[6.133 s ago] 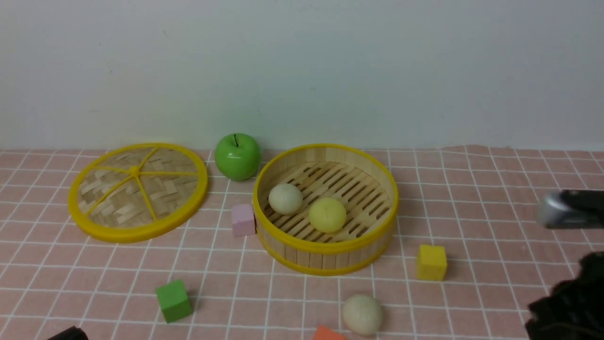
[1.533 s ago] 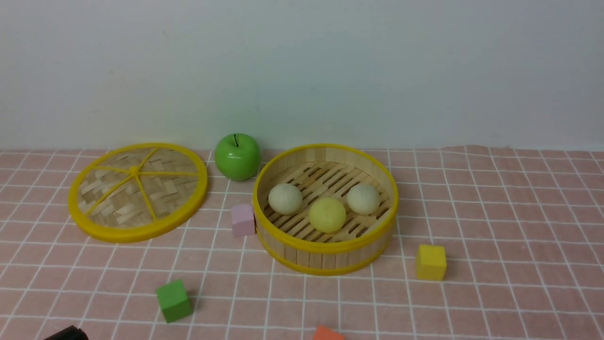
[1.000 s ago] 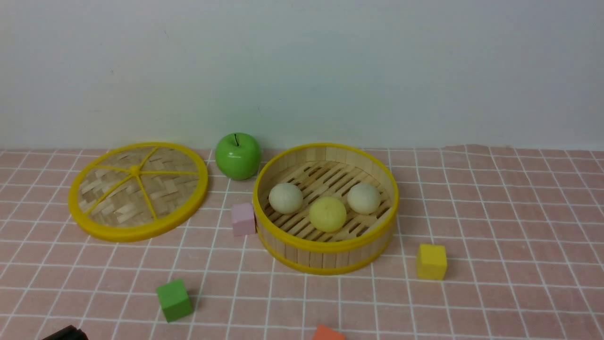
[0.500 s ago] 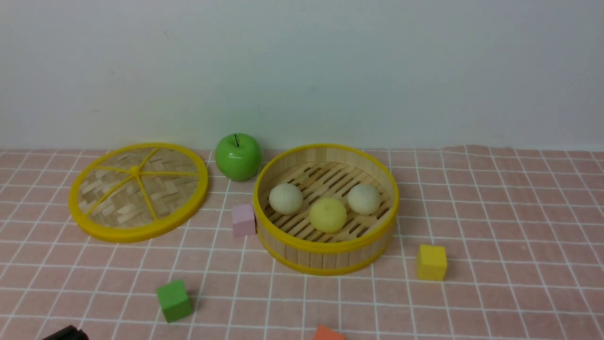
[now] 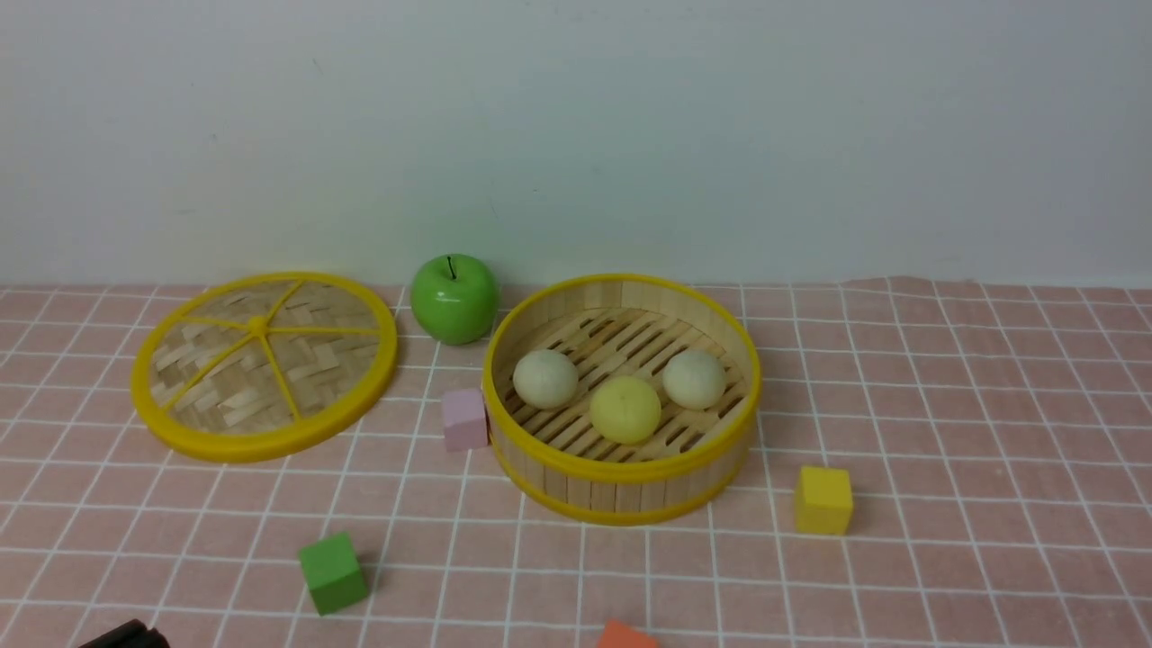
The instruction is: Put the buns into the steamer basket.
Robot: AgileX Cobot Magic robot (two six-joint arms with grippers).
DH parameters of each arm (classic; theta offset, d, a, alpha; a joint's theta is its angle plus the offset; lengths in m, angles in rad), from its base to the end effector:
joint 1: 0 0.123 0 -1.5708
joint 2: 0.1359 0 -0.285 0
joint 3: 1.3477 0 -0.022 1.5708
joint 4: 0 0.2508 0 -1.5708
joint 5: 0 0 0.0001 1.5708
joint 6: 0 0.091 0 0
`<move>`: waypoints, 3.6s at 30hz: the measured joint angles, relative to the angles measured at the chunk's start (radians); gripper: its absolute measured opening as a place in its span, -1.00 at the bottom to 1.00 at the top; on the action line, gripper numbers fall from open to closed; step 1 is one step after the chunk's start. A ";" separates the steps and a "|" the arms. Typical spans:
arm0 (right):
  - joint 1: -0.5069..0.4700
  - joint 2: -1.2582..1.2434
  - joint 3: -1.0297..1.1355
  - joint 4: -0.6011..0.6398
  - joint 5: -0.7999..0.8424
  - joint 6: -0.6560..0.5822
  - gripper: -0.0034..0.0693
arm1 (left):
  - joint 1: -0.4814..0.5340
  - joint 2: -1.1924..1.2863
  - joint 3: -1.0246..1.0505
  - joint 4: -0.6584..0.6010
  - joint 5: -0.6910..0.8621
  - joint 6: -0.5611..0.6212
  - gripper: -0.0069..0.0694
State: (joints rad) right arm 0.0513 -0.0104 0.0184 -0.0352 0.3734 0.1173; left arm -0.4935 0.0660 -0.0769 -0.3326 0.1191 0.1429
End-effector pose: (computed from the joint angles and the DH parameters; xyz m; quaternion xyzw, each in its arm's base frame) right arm 0.0526 0.0015 0.1740 0.0172 0.8029 0.0353 0.5949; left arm 0.0504 -0.0312 0.2252 0.1220 0.7017 -0.2474 0.6569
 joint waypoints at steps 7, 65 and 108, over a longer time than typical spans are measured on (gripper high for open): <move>0.000 0.000 0.000 0.000 0.001 0.001 -0.90 | 0.000 0.000 0.000 -0.006 -0.028 0.000 -0.59; 0.001 0.000 0.000 0.000 0.001 0.001 -0.70 | 0.388 -0.076 0.107 0.387 0.269 -0.546 -0.86; 0.001 0.000 0.000 0.000 0.001 0.001 -0.53 | 0.388 -0.076 0.107 0.389 0.269 -0.546 -0.82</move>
State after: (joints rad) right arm 0.0521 -0.0107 0.0184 -0.0352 0.3742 0.1181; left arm -0.1051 -0.0098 0.0303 0.0563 0.3881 -0.4028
